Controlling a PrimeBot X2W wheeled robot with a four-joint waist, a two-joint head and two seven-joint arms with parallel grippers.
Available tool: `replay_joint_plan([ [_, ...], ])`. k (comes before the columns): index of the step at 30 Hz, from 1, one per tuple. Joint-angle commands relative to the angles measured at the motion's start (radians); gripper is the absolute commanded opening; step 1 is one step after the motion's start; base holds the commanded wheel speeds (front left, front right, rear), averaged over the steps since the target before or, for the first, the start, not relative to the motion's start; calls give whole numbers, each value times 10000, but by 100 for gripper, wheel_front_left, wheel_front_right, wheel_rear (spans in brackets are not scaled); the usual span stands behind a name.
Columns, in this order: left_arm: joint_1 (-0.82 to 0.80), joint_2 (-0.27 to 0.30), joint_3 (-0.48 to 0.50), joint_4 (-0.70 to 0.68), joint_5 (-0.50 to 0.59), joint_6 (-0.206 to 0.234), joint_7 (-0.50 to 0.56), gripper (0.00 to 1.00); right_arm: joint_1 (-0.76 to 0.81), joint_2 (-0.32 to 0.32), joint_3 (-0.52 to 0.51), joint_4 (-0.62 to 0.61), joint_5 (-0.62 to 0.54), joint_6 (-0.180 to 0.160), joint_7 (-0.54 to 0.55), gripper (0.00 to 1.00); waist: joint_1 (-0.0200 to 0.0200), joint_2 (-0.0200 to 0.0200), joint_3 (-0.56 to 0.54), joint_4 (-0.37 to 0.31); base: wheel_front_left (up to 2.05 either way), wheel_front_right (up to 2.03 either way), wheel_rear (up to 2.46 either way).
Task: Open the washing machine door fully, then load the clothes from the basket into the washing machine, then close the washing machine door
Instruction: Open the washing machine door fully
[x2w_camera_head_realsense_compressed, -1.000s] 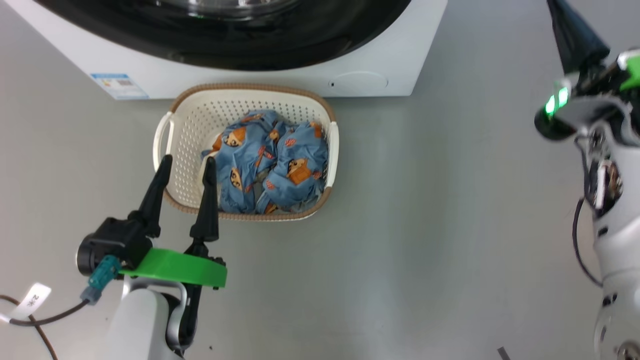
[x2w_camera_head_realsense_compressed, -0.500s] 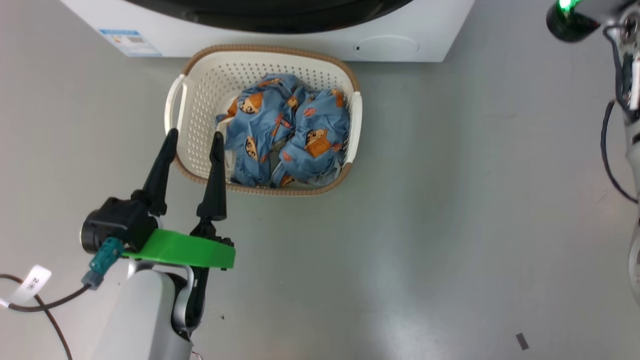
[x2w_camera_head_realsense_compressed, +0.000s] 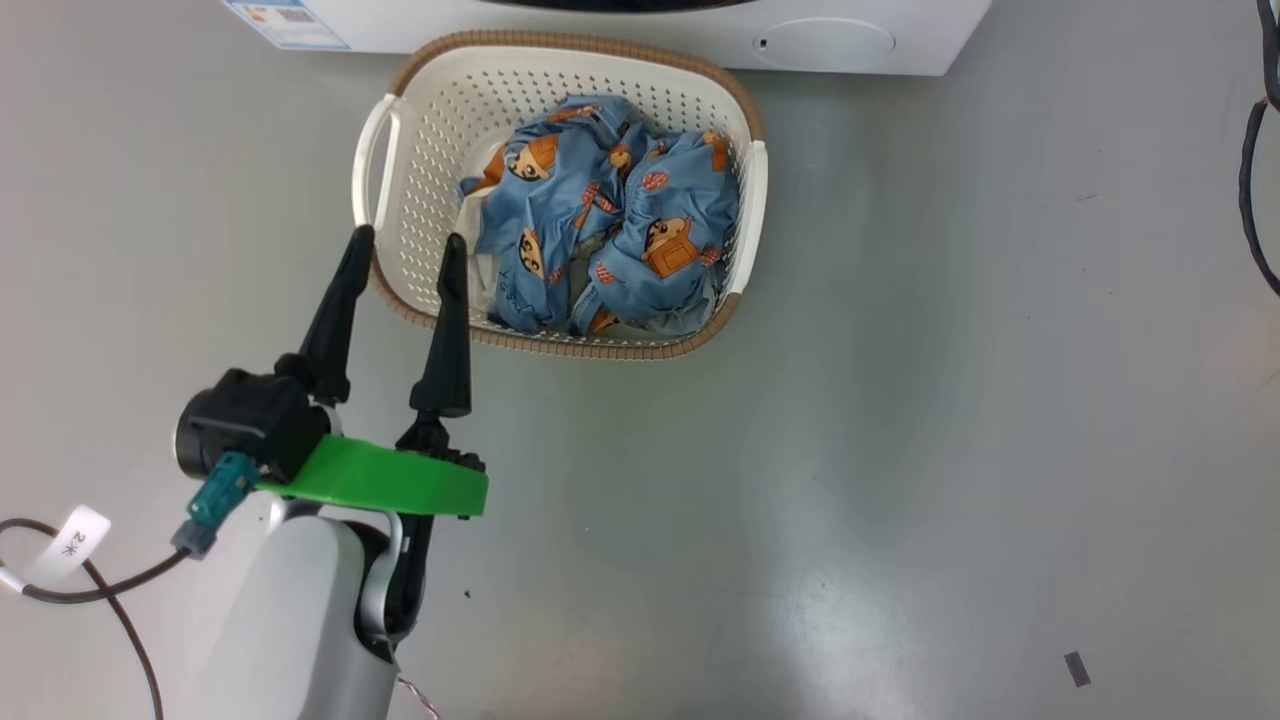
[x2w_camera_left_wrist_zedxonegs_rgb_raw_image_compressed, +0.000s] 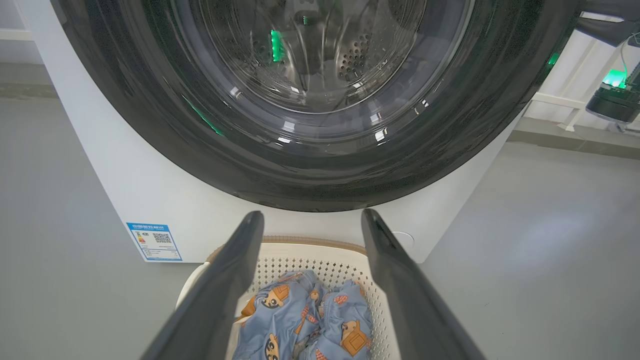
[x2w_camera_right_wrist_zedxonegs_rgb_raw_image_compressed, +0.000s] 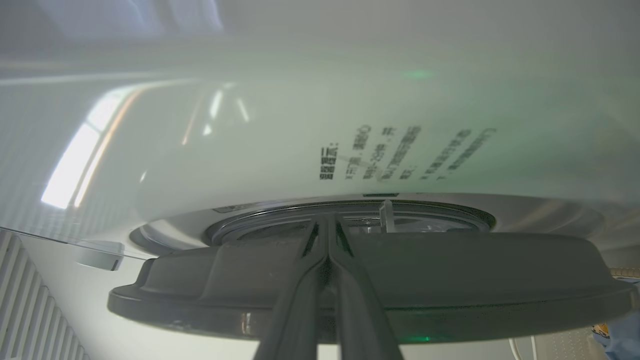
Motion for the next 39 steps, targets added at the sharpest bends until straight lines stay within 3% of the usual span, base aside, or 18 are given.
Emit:
replay_joint_plan([
  [1, -99, 204, 238, -286, -60, 78, -93, 100, -317, 153, 79, -175, -112, 16, 76, 0, -1, 0, 61, 41, 0, 0, 0],
  [19, -256, 204, 246, -344, -42, 165, -94, 100, -868, 113, 528, 579, -484, 16, 1014, 0, -1, 0, 328, 26, 0, 0, 0],
  [39, -174, 204, 379, -220, 48, 169, -94, 100, 202, 255, 684, -304, -393, 16, 2369, 0, -1, 0, 22, -183, 0, 0, 0],
])
